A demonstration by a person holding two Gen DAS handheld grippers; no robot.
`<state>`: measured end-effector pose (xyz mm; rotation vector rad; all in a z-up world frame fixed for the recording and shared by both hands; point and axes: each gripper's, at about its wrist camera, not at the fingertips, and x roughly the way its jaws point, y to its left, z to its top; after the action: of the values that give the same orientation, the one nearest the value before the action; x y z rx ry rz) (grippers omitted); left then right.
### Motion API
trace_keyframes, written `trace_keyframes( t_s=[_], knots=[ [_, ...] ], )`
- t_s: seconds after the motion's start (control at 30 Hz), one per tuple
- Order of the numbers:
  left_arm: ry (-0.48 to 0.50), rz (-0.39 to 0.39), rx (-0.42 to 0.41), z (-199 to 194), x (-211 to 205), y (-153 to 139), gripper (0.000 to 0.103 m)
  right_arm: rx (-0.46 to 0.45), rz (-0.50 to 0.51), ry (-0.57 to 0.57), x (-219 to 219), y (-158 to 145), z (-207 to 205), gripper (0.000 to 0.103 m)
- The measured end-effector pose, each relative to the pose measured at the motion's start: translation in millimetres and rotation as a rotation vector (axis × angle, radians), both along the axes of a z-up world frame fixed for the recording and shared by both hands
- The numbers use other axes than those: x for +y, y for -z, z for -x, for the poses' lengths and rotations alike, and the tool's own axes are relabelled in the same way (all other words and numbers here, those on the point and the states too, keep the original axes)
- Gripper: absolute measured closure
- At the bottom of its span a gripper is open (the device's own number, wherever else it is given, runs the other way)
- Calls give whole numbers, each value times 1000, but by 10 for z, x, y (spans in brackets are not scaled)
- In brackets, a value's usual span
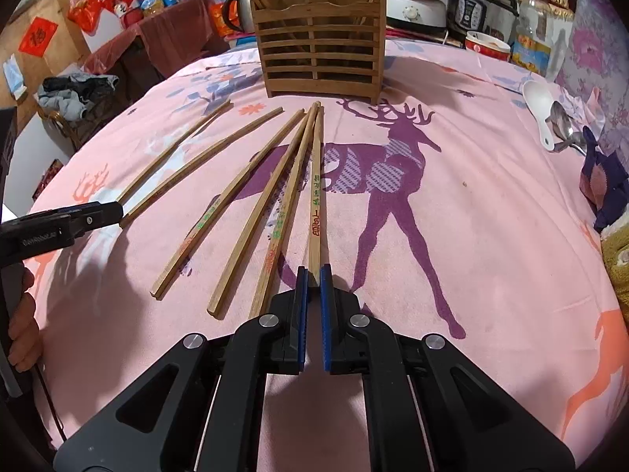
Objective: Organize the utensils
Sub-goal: 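Close the left tool on one chopstick while the right tool grasps another, then lift the left tool's chopstick into the holder while the right tool inserts its own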
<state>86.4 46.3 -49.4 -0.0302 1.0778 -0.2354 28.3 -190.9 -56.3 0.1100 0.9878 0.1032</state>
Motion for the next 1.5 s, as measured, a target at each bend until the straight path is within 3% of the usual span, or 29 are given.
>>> trace_keyframes(
  t_s=[0.03, 0.1, 0.23, 0.4, 0.63, 1.13, 1.5],
  knots=[
    [7, -5, 0, 4, -20, 2, 75, 1, -6, 1, -5, 1, -1, 96],
    [16, -21, -5, 14, -47, 8, 78, 3, -14, 3, -8, 2, -6, 95],
    [29, -23, -4, 23, -62, 13, 95, 0, -9, 2, -20, 2, -6, 96],
    [25, 1, -21, 40, -39, -28, 96, -58, 5, 16, -37, -98, 42, 97],
    [24, -2, -83, 100, -70, -234, 97, -171, -81, 68, -215, -336, 133, 97],
    [118, 41, -208, 60, -374, -1196, 98, -375, -134, 82, -302, -1233, 189, 97],
    [178, 41, -256, -70, -657, -1582, 98, -398, -119, 76, -300, -1450, 55, 97]
  ],
)
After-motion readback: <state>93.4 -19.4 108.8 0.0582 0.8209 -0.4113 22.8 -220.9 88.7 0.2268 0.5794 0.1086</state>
